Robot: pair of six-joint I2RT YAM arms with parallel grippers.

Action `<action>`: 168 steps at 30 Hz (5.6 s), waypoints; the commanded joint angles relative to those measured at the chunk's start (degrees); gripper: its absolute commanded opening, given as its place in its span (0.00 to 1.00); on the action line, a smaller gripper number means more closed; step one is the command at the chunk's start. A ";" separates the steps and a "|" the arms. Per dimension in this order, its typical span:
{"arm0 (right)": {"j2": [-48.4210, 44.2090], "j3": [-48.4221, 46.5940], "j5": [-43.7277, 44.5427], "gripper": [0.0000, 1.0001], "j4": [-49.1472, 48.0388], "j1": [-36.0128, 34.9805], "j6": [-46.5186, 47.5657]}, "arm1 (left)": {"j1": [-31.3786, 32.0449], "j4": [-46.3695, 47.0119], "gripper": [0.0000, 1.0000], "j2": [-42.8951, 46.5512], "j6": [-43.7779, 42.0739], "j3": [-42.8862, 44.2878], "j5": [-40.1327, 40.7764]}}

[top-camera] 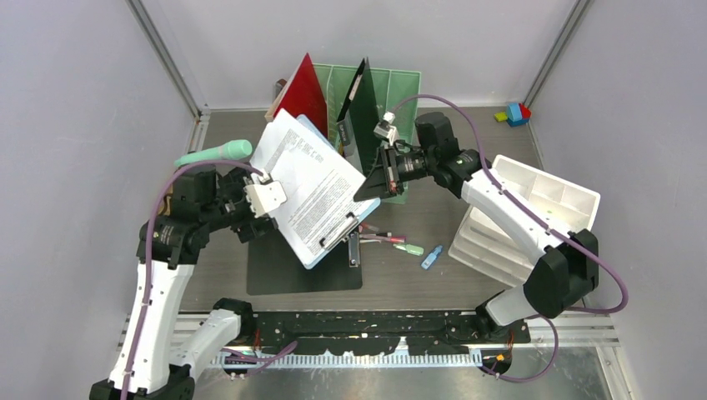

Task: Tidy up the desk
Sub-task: Pick up the folder from the center of the board, then place the folder in the storage box.

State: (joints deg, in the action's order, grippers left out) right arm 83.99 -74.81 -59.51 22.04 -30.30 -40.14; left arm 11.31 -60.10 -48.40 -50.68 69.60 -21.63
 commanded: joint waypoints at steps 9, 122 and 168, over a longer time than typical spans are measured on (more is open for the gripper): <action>-8.34 -1.03 -4.49 0.00 -5.26 4.25 -4.51 | 0.30 2.04 0.96 -2.00 -7.23 7.36 1.94; -10.70 -4.46 -4.13 0.68 -22.98 24.51 -25.19 | 16.37 55.20 0.00 -6.02 -27.08 5.84 2.05; -12.44 -4.30 2.49 0.68 -5.08 40.01 -6.89 | 20.67 36.53 0.00 -45.98 63.96 65.87 17.39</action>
State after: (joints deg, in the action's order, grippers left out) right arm 73.80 -79.02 -57.71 17.76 8.82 -48.45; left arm 29.93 -30.28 -93.36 10.26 132.99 -5.63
